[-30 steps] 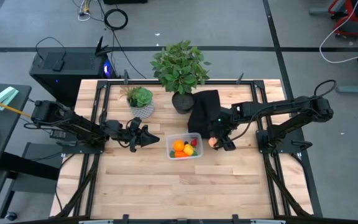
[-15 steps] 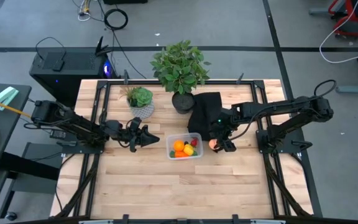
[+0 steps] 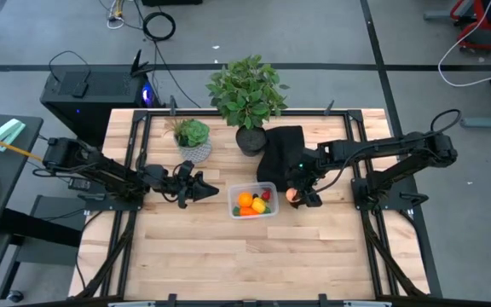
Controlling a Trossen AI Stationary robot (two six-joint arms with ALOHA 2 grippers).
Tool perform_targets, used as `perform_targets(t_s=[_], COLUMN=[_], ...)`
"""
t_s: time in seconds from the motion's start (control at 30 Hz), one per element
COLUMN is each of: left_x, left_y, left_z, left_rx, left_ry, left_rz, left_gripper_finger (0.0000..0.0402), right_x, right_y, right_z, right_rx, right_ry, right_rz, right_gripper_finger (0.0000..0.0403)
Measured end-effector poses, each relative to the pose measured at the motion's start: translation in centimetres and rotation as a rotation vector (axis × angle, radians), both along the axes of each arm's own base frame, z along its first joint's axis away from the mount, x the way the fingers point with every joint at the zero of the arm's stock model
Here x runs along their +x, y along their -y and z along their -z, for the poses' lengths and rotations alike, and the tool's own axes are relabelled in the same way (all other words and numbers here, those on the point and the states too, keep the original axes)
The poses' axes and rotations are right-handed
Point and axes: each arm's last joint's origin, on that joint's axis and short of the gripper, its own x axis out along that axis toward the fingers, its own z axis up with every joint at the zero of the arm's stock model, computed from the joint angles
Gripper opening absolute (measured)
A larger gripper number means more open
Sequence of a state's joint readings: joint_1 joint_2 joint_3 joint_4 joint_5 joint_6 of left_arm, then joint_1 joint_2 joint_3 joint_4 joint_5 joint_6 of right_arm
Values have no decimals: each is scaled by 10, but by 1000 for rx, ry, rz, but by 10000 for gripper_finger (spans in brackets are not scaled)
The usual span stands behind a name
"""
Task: Pick and placing Produce into tupperware
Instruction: Put the light orange peach into the transparent bin
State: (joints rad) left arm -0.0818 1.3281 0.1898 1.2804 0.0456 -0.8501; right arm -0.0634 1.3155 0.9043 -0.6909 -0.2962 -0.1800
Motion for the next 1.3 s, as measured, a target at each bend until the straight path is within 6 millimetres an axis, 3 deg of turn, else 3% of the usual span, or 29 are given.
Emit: perform_targets(t_s=[0.13, 0.37, 0.6, 1.0, 1.17, 1.3], left_x=[0, 0, 0, 0, 0, -1], left_y=[0, 0, 0, 0, 1, 3], left_z=[0, 0, 0, 0, 0, 0], left_rx=[0, 0, 0, 2, 15, 22], left_ry=[0, 0, 0, 0, 2, 2], left_rz=[0, 0, 0, 4, 43, 91], left_gripper_finger=[52, 52, 52, 52, 52, 52], right_x=[0, 0, -1, -20, -31, -36], right_y=[0, 0, -5, -82, -118, -147], right_z=[0, 0, 0, 3, 3, -1], right_rx=[-3, -5, 70, 130, 155, 203], right_ry=[3, 1, -38, -208, -253, -158], right_rz=[0, 5, 36, -41, 117, 306], right_gripper_finger=[187, 252, 259, 317, 322, 318])
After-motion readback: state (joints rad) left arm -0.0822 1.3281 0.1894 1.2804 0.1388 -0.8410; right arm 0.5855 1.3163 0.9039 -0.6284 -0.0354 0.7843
